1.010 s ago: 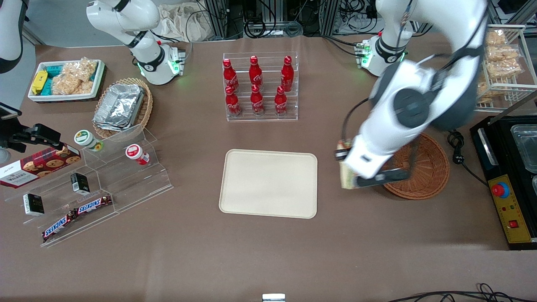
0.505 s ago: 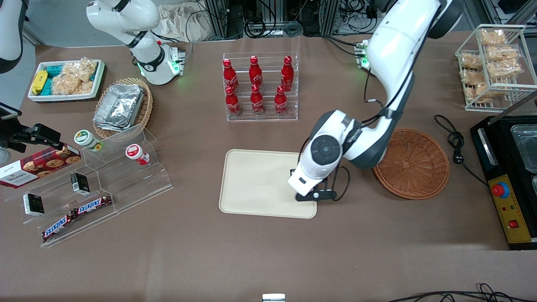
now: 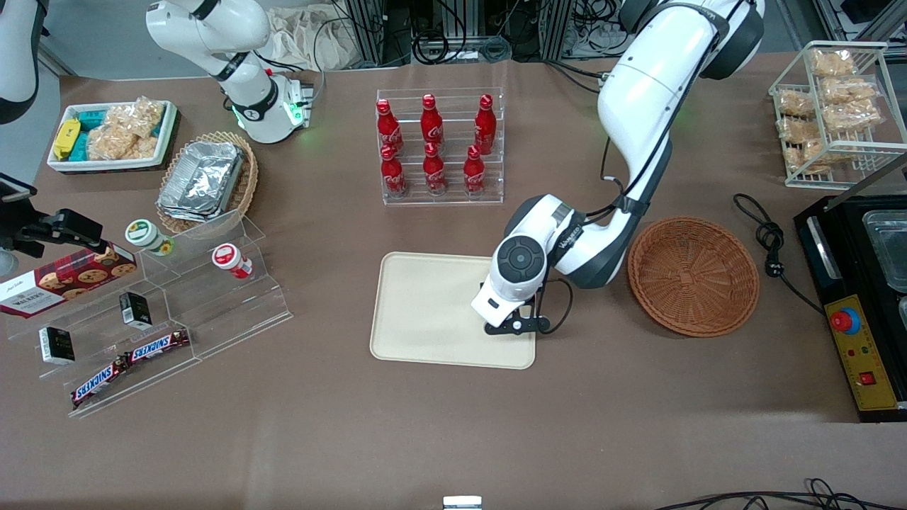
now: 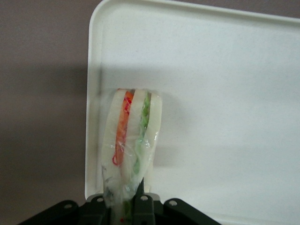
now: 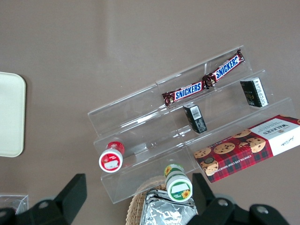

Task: Place sandwich from basket to tray
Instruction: 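Lower the sandwich onto the tray and open the left gripper, then raise the left gripper away from the sandwich on the tray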

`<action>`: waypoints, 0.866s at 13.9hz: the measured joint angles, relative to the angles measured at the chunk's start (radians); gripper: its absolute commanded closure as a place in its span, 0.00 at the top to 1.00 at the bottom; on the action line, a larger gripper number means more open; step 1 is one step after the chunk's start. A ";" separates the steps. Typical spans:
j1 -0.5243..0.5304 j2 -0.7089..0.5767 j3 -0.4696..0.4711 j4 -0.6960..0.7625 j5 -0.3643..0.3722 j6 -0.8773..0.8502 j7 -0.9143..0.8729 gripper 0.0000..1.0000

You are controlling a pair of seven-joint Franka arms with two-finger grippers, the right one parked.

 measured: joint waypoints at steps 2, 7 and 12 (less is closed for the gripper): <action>0.000 0.007 0.000 0.000 0.016 0.000 -0.001 1.00; 0.004 -0.023 0.011 0.034 0.022 -0.001 -0.004 1.00; 0.087 -0.215 0.040 0.057 0.022 -0.189 0.017 1.00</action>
